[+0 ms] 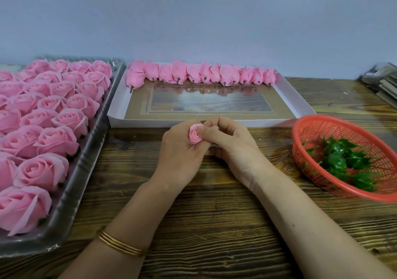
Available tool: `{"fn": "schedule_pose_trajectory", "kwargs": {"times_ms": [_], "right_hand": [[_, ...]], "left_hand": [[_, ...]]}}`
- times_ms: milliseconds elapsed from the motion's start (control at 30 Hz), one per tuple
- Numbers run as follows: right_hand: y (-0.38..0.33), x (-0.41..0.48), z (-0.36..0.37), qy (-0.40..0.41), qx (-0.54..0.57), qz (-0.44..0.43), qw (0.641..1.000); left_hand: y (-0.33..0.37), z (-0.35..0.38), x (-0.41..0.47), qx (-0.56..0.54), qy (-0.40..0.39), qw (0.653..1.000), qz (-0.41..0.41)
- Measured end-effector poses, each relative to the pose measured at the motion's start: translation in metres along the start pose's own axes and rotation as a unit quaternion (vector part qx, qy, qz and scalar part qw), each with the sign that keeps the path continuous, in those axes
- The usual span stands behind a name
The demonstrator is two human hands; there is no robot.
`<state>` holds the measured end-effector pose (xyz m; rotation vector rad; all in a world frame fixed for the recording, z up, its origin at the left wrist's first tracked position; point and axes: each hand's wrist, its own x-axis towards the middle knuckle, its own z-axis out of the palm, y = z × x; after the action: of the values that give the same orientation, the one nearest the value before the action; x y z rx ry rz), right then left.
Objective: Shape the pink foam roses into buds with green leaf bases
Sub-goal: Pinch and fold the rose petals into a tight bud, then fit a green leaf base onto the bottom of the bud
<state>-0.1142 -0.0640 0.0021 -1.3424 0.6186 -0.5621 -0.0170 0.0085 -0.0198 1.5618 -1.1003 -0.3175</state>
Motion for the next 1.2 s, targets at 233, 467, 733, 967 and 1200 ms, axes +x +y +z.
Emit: {"fn": "schedule_pose_trajectory", "kwargs": {"times_ms": [233, 467, 733, 967, 1200], "right_hand": [[-0.006, -0.004, -0.001, 0.013, -0.044, -0.025, 0.999], [-0.023, -0.006, -0.003, 0.065, -0.07, -0.116, 0.989], [-0.058, -0.013, -0.026, 0.136, -0.155, -0.193, 0.959], [-0.082, -0.025, -0.078, 0.211, -0.213, -0.16, 0.94], [-0.077, -0.028, -0.127, 0.31, -0.463, -0.031, 0.83]], "left_hand": [[0.0, -0.001, 0.002, -0.012, 0.002, 1.0, -0.003], [0.007, -0.001, 0.002, -0.031, 0.024, 0.999, -0.002], [0.003, -0.001, 0.004, -0.022, 0.06, 0.998, -0.03], [0.0, -0.001, 0.005, -0.023, 0.051, 0.998, -0.039], [0.0, -0.002, 0.005, -0.028, 0.051, 0.997, -0.05]]}}
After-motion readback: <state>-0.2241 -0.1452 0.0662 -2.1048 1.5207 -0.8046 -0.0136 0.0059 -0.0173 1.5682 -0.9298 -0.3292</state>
